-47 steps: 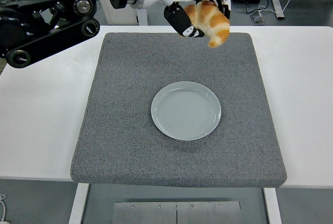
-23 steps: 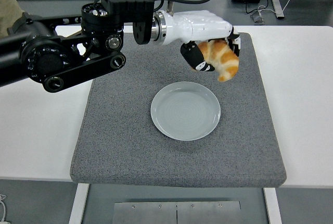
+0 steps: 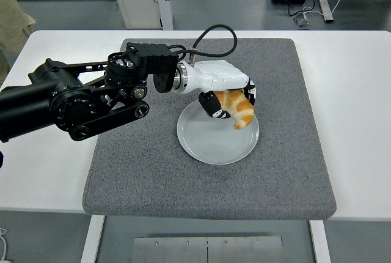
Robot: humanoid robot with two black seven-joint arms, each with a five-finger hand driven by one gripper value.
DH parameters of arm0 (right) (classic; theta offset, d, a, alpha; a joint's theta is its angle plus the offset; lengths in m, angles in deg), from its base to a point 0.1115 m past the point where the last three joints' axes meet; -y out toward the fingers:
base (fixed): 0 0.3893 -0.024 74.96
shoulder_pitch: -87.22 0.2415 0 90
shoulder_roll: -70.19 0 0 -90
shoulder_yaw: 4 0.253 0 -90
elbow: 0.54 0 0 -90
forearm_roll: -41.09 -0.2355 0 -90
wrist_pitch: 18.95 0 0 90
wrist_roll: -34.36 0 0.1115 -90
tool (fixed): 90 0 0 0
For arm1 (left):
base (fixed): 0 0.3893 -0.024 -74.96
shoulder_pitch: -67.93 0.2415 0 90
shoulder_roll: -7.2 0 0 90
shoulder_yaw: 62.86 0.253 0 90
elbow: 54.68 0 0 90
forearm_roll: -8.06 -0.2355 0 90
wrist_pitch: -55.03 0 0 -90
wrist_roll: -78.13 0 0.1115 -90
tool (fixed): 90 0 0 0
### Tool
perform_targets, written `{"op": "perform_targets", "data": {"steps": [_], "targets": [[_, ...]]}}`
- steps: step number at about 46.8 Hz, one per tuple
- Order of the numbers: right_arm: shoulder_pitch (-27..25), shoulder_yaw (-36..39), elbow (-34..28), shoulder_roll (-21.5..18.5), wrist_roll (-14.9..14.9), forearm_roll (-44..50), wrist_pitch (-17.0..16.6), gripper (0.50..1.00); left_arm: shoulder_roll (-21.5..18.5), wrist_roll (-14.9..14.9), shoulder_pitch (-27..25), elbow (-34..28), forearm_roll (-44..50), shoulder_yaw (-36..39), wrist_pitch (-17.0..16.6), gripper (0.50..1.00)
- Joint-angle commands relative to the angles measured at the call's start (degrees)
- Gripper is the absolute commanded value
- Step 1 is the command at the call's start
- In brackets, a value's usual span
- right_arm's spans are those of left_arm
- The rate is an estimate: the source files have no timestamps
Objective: Place the bread on the plate
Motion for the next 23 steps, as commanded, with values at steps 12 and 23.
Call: {"op": "perform_targets", "data": {"steps": [12,23], "targets": [[0.0,0.0,0.0,0.0,0.0,0.0,0.0,1.0,1.5,0.0,3.6,1.7,-2.1,0.0,-0.3,0.5],[0.0,0.0,0.0,0.0,0.0,0.0,0.0,1.0,1.4,0.0,6.4,3.6,-4.4,0.0,-0.4,0.5]]}}
